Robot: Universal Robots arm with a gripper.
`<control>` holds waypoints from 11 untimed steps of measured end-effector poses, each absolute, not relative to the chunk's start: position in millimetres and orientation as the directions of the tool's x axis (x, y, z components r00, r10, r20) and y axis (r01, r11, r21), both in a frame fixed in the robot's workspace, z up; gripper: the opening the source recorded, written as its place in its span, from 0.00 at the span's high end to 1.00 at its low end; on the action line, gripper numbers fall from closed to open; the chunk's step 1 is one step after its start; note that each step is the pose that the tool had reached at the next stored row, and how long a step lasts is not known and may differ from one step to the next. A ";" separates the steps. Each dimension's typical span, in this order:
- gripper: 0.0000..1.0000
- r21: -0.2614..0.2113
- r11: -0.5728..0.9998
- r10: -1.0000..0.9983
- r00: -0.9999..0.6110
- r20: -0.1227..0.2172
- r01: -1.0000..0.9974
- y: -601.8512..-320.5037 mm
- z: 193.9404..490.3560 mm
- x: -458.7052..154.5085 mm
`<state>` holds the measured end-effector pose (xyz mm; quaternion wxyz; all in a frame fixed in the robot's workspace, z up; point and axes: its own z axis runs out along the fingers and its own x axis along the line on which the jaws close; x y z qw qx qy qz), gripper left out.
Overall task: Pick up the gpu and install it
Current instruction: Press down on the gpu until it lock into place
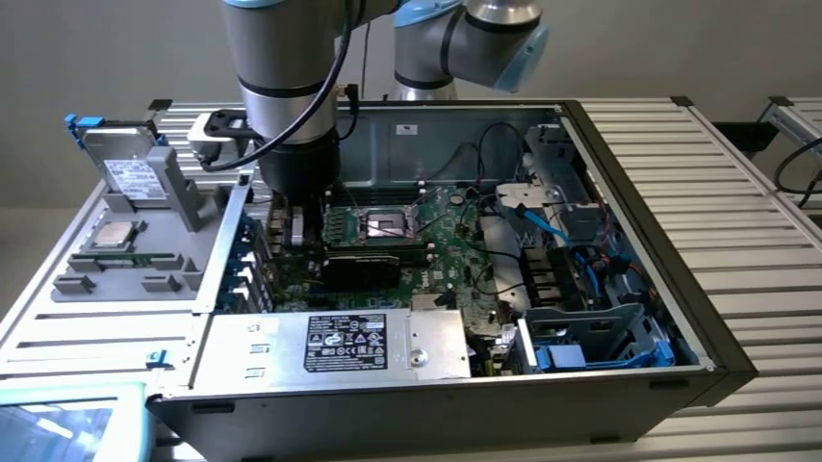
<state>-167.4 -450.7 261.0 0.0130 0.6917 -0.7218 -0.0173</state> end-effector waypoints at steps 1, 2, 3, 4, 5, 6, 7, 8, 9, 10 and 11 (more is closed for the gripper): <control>0.86 0.043 0.042 -0.999 -0.043 -0.005 -0.998 -450.7 261.0 -167.4; 0.86 0.043 0.042 -0.999 -0.043 -0.005 -0.998 -450.7 261.0 -167.4; 0.86 0.043 0.042 -0.999 -0.043 -0.005 -0.998 -450.7 261.0 -167.4; 0.86 0.043 0.042 -0.999 -0.043 -0.005 -0.998 -450.7 261.0 -167.4; 0.86 0.043 0.042 -0.999 -0.043 -0.005 -0.998 -450.7 261.0 -167.4; 0.86 0.043 0.042 -0.999 -0.043 -0.005 -0.998 -450.7 261.0 -167.4; 0.86 0.043 0.042 -0.999 -0.042 -0.005 -0.998 -450.8 261.0 -167.4; 0.86 0.043 0.042 -0.999 -0.042 -0.005 -0.998 -451.0 261.3 -167.6; 0.86 0.043 0.042 -0.999 -0.042 -0.005 -0.998 -451.0 261.3 -167.6; 0.86 0.043 0.042 -0.999 -0.042 -0.005 -0.998 -450.9 261.2 -167.6; 0.86 0.043 0.042 -0.999 -0.043 -0.005 -0.998 -450.7 261.8 -167.6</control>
